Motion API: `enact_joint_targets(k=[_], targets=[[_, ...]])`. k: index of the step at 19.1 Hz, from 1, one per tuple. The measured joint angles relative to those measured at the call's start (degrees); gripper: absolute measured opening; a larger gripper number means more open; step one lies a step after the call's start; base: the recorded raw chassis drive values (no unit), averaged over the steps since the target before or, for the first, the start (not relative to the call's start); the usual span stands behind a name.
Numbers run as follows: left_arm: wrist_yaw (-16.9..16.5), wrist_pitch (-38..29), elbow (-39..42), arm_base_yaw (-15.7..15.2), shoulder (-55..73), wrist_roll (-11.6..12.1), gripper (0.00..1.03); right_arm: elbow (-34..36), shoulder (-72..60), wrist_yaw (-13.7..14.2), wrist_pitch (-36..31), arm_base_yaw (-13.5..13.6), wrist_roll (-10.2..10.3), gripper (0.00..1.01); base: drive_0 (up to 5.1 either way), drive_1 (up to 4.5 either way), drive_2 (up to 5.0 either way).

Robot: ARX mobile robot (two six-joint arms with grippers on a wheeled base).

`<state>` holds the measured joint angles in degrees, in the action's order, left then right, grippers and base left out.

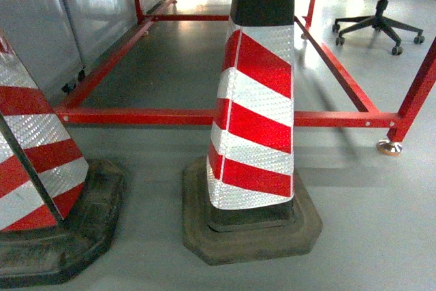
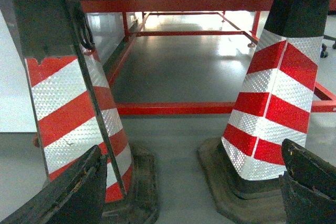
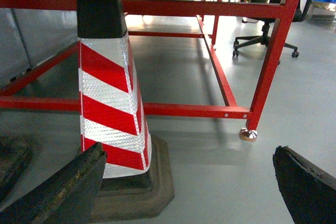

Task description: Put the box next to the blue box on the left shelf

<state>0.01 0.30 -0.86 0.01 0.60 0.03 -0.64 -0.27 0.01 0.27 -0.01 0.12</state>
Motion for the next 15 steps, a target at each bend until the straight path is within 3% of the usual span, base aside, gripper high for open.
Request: enact_joint_targets(k=[15], targets=[[0.00, 0.02, 0.00, 0.00, 0.00, 0.00, 0.98, 0.00, 0.00, 0.00, 0.02, 0.00, 0.00, 0.98, 0.0, 0.00, 0.0]])
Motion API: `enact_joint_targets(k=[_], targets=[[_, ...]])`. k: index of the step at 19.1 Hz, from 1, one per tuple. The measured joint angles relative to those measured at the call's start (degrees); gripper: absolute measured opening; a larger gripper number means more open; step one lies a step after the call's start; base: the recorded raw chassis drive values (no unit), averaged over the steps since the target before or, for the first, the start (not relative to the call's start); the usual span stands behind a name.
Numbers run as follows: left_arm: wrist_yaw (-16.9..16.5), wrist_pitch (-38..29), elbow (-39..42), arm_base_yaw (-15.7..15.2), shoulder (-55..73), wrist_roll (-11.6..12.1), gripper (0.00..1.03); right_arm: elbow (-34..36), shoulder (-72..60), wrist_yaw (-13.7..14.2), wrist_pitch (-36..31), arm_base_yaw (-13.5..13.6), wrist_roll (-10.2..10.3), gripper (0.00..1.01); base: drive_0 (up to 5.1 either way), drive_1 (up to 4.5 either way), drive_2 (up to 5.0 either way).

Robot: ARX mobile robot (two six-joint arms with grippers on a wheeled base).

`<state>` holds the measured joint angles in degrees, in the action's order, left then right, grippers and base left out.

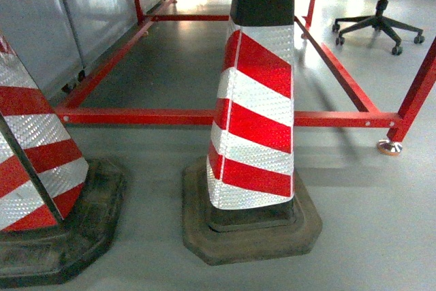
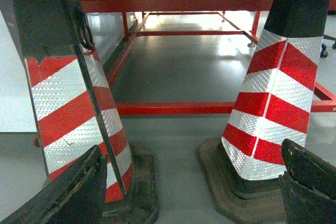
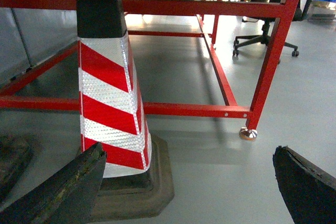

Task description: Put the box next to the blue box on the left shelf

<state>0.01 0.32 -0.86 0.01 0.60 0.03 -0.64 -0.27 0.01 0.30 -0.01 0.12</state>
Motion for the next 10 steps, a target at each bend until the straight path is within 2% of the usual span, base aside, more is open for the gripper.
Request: enact_joint_targets(k=[10], targets=[[-0.02, 0.04, 0.00, 0.00, 0.00, 0.00, 0.98, 0.00, -0.02, 0.04, 0.02, 0.00, 0.00, 0.98, 0.0, 0.00, 0.0]])
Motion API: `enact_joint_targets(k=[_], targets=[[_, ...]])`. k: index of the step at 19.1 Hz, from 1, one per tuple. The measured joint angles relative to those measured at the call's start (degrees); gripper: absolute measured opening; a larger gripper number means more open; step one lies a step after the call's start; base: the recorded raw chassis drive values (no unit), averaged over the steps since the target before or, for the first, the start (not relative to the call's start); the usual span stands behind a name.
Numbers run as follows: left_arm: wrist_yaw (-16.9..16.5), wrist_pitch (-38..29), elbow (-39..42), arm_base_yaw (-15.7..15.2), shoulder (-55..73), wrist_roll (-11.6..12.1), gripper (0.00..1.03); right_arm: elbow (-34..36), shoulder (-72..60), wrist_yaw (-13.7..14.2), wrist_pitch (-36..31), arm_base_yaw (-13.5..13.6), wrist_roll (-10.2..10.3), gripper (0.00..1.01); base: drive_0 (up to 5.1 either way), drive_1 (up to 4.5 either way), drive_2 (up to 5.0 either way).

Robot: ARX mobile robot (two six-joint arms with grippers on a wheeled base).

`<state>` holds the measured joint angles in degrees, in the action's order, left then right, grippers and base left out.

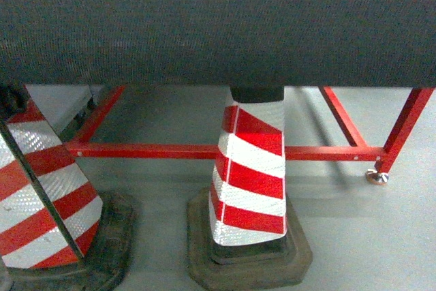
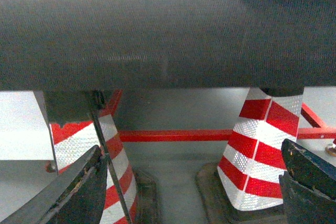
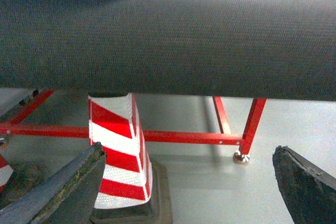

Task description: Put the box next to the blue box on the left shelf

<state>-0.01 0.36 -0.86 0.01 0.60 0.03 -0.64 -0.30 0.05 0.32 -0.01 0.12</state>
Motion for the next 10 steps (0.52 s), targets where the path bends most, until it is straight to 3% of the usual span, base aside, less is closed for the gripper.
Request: enact_joint_targets(k=[10], targets=[[0.02, -0.02, 0.00, 0.00, 0.00, 0.00, 0.98, 0.00, 0.02, -0.07, -0.04, 0.00, -0.02, 0.98, 0.0, 0.00, 0.0]])
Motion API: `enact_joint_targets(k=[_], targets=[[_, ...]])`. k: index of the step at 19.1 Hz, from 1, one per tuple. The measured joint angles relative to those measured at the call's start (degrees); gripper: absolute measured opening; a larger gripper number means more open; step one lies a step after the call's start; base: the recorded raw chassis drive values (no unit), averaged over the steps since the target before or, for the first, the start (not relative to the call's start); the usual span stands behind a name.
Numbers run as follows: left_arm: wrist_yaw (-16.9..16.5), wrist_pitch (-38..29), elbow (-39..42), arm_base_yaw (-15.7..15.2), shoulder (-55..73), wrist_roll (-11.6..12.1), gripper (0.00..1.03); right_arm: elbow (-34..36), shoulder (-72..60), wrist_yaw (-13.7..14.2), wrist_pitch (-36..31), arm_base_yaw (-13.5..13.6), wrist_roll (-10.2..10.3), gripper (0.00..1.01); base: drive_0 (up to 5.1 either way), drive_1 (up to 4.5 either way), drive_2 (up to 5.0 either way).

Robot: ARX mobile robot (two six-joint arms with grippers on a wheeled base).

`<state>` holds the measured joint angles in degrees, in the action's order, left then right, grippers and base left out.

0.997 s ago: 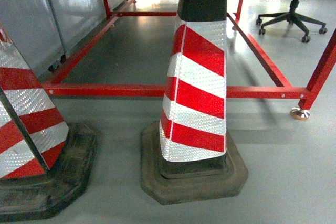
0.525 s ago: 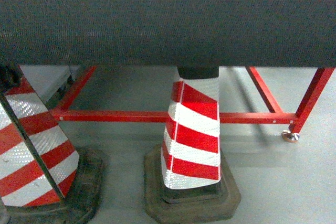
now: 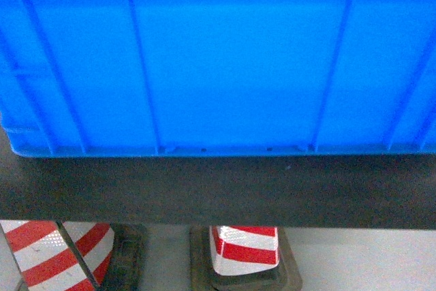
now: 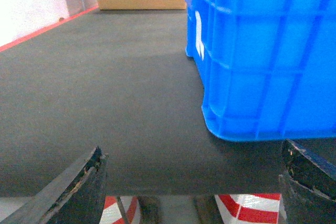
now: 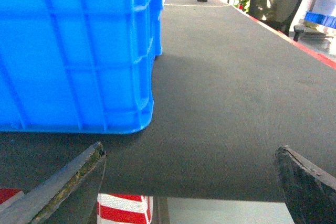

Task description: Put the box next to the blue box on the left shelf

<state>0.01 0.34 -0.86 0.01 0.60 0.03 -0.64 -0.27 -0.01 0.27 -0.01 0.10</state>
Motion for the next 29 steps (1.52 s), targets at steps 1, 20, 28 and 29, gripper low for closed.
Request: enact_joint_targets(k=[1, 20, 28, 29], targets=[[0.09, -0.02, 0.00, 0.00, 0.00, -0.02, 0.98, 0.00, 0.00, -0.02, 0.07, 0.00, 0.04, 0.98, 0.0, 0.00, 0.0], [-0.04, 0.15, -0.02, 0.00, 0.00, 0.00, 0.98, 0.00, 0.00, 0.02, 0.17, 0.00, 0.04, 0.98, 0.0, 0.00, 0.0], [0.00, -0.02, -0.02, 0.00, 0.00, 0.00, 0.98, 0.00, 0.00, 0.00, 0.07, 0.00, 0.04, 0.98, 0.0, 0.00, 0.0], [0.00, -0.02, -0.02, 0.00, 0.00, 0.00, 0.98, 0.00, 0.00, 0.02, 0.04, 0.00, 0.04, 0.98, 0.0, 0.00, 0.0]])
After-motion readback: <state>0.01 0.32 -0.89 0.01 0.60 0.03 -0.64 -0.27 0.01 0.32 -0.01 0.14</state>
